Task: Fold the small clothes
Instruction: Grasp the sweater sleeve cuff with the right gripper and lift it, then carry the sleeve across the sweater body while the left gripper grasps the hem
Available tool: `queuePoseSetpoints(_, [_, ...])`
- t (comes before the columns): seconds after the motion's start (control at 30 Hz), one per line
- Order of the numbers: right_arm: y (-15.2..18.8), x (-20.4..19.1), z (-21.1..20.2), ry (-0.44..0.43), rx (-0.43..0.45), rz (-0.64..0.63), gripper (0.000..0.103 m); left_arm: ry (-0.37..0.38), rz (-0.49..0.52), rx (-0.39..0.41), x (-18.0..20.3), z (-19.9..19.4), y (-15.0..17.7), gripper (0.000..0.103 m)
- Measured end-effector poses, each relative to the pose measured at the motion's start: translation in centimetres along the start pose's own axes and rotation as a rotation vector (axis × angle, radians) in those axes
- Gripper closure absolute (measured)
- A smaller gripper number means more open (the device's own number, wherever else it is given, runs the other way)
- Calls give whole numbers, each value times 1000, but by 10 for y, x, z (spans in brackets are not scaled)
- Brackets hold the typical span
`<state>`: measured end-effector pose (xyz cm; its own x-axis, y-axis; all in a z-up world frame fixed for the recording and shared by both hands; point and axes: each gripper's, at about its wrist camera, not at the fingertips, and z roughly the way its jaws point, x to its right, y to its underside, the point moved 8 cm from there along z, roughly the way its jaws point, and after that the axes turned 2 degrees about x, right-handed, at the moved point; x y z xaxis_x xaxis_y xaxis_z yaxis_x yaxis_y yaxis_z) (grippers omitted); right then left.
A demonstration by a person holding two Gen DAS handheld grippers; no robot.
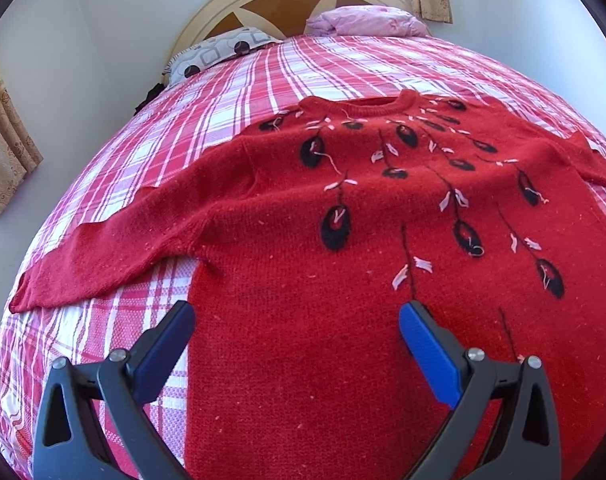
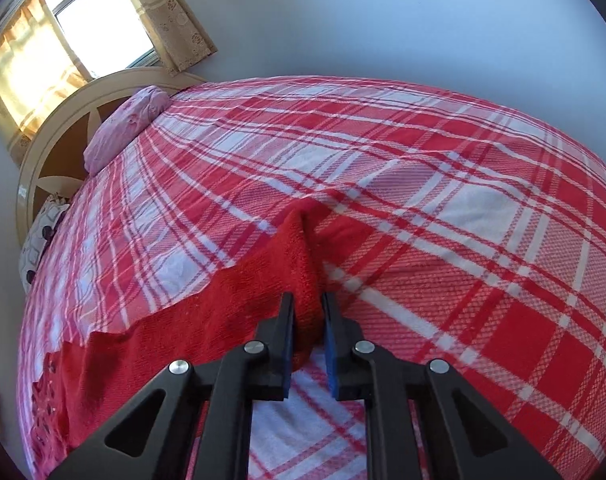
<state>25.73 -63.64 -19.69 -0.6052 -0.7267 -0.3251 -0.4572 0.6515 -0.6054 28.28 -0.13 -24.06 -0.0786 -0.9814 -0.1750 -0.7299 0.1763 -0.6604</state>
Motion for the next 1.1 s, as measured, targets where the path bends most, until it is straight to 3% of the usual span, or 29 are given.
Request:
queuePoseSetpoints(0.2, [2,-60,-24,-84,22,-91,91,29,-15,4,0,-1,1,0])
queuePoseSetpoints(0.53, [40,-229,-68,-308,16,-306,92,80,-25,26,2,-3,1,0])
queuePoseSetpoints(0.73, [93,-327,-81,-409,-25,-447,92,116,-70,23,-3,-1,2,0])
queuePoseSetpoints(0.9, [154,-384,-77,-452,-69,-563,92,120,-68,30,-1,-3,3,0])
queuePoseSetpoints(1.1, [222,-407,-45,-513,-174,-651,88,172,-26,0,10,-11,2,0])
